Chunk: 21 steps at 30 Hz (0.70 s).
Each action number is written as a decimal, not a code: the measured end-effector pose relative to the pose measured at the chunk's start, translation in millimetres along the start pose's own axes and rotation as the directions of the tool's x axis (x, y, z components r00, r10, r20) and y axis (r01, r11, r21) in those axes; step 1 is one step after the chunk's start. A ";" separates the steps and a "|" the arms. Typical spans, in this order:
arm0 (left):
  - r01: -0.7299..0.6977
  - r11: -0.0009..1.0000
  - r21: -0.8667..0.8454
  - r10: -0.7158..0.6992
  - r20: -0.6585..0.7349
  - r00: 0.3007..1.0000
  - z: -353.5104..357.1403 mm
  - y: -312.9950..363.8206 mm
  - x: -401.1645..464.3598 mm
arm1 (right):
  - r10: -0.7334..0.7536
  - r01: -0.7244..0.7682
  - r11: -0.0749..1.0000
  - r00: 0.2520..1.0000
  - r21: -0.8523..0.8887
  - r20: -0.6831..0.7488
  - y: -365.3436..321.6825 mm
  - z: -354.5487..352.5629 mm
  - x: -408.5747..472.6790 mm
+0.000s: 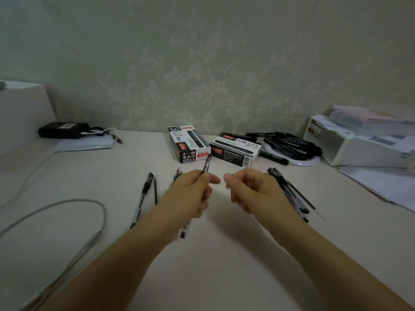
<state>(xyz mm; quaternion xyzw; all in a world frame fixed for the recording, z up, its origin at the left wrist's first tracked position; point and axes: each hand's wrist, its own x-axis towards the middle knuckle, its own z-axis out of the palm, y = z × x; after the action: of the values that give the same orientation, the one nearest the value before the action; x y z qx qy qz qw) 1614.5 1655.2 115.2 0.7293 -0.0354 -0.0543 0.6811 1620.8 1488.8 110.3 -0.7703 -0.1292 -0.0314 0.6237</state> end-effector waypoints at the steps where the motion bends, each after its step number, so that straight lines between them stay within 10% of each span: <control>1: -0.036 0.992 0.125 0.036 -0.001 0.999 -2.4 0.0 0.7 | 0.001 -0.001 1.000 1.000 0.031 -0.010 0.8 -2.2 1.1; 6: -0.391 0.645 0.656 0.353 0.198 0.914 1.6 -10.8 -1.3 | -0.085 0.084 0.996 0.990 0.013 0.110 7.9 0.4 1.2; 11: -0.478 0.474 0.739 0.460 0.255 0.850 0.0 -18.4 4.1 | -0.096 0.092 0.995 0.989 0.040 0.116 15.6 -0.4 5.0; 21: -0.504 0.443 0.741 0.518 0.247 0.819 -5.5 -13.6 9.1 | -0.156 0.148 0.985 0.984 0.089 0.086 6.9 -6.0 2.5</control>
<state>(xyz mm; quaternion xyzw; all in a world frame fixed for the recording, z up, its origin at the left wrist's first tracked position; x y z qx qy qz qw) 1623.9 1660.4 101.7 0.9045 -0.2676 0.1801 0.2789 1625.6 1482.0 105.6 -0.7324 -0.2177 -0.0377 0.6441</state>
